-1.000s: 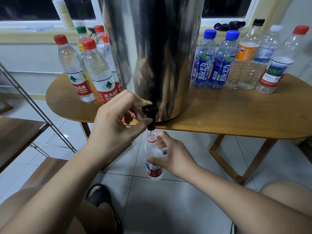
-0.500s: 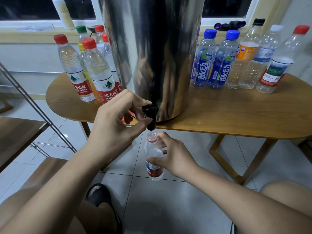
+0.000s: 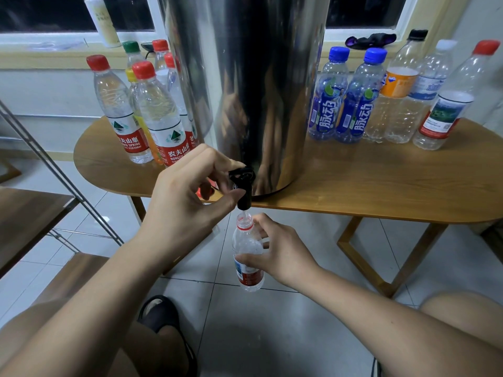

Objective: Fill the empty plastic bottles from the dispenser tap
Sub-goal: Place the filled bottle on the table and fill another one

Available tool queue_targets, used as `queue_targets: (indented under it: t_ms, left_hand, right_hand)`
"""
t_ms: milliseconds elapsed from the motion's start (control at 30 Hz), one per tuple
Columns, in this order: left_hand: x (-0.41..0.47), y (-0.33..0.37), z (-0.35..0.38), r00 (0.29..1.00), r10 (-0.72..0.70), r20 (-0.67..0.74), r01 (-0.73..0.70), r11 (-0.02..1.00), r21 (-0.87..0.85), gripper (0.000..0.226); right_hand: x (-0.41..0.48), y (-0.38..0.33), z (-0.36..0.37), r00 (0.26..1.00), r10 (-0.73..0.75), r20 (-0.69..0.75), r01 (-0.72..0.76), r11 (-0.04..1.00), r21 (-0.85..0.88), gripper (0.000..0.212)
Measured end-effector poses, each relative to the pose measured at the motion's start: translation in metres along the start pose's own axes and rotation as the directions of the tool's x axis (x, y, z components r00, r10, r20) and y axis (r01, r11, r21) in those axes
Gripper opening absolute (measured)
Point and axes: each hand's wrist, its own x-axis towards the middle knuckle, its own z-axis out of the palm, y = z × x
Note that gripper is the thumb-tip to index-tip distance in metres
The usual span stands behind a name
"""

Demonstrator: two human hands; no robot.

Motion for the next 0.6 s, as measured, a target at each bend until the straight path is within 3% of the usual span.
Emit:
queue_targets:
  t_ms: [600]
  left_hand:
    - [-0.0004,-0.0005,0.0004,1.0,-0.008,0.003,0.008,1.0,-0.016,0.043]
  right_hand:
    - [-0.0003,-0.001,-0.0001,1.0,0.007,0.011,-0.007,1.0,0.001,0.067]
